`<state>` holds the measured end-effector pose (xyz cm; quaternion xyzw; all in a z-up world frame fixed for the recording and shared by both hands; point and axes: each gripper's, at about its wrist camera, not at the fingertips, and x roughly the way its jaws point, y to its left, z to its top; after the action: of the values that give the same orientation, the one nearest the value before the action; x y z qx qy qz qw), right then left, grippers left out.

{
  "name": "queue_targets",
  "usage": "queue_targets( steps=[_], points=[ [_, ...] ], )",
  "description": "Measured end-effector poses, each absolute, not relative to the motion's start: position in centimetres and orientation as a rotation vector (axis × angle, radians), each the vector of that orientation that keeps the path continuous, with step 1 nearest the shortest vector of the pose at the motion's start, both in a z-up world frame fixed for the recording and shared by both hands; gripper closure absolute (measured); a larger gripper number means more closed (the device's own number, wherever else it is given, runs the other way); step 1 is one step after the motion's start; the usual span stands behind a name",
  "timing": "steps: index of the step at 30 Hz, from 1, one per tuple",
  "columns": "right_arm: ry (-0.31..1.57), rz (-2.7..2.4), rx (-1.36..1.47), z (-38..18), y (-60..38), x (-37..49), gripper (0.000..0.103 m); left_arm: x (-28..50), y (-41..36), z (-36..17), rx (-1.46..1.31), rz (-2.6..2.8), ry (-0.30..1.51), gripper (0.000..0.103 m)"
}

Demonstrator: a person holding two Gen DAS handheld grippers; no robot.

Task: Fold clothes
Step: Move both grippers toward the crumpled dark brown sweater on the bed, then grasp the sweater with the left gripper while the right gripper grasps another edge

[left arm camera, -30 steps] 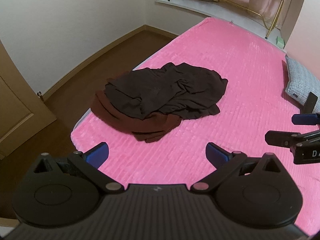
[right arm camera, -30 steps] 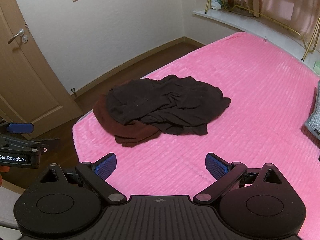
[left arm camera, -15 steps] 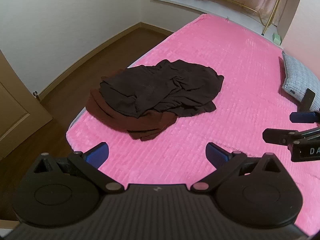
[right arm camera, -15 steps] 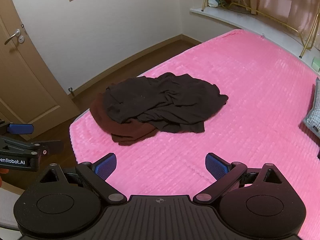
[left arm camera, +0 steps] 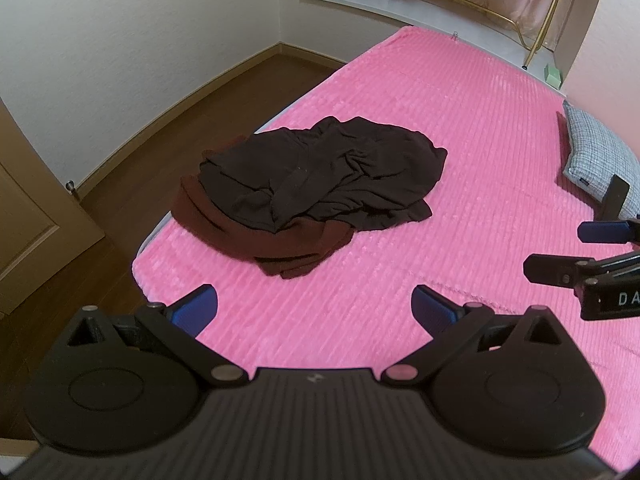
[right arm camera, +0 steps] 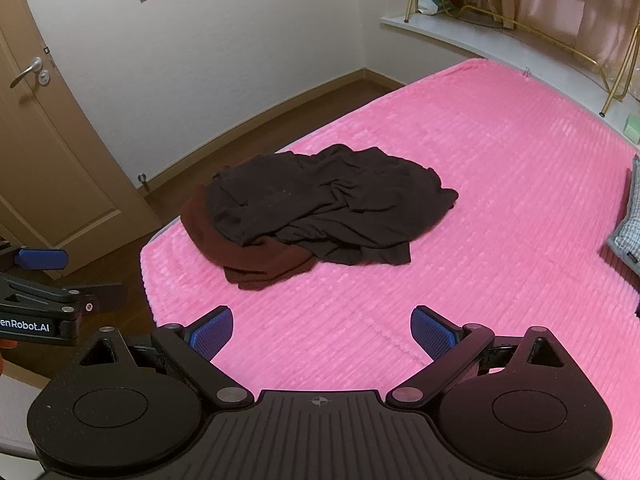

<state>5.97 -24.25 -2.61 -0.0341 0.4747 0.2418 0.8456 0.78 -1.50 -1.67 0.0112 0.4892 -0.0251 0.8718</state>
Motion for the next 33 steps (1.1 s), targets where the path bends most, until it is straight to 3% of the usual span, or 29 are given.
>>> queue_targets(
  steps=[20,29,33],
  points=[
    [1.015,0.596,-0.137,-5.0,-26.6,7.6,0.005,0.3,-1.9,-5.2,0.209,-0.048,1.041,0.004],
    [0.990,0.660,-0.277,-8.9,-20.4,13.9,0.005,10.7,3.4,-12.4,0.124,-0.159,1.095,0.009],
    [0.990,0.652,-0.386,-12.3,-16.7,18.7,0.006,16.1,4.4,-17.5,0.166,-0.222,1.110,0.019]
  ],
)
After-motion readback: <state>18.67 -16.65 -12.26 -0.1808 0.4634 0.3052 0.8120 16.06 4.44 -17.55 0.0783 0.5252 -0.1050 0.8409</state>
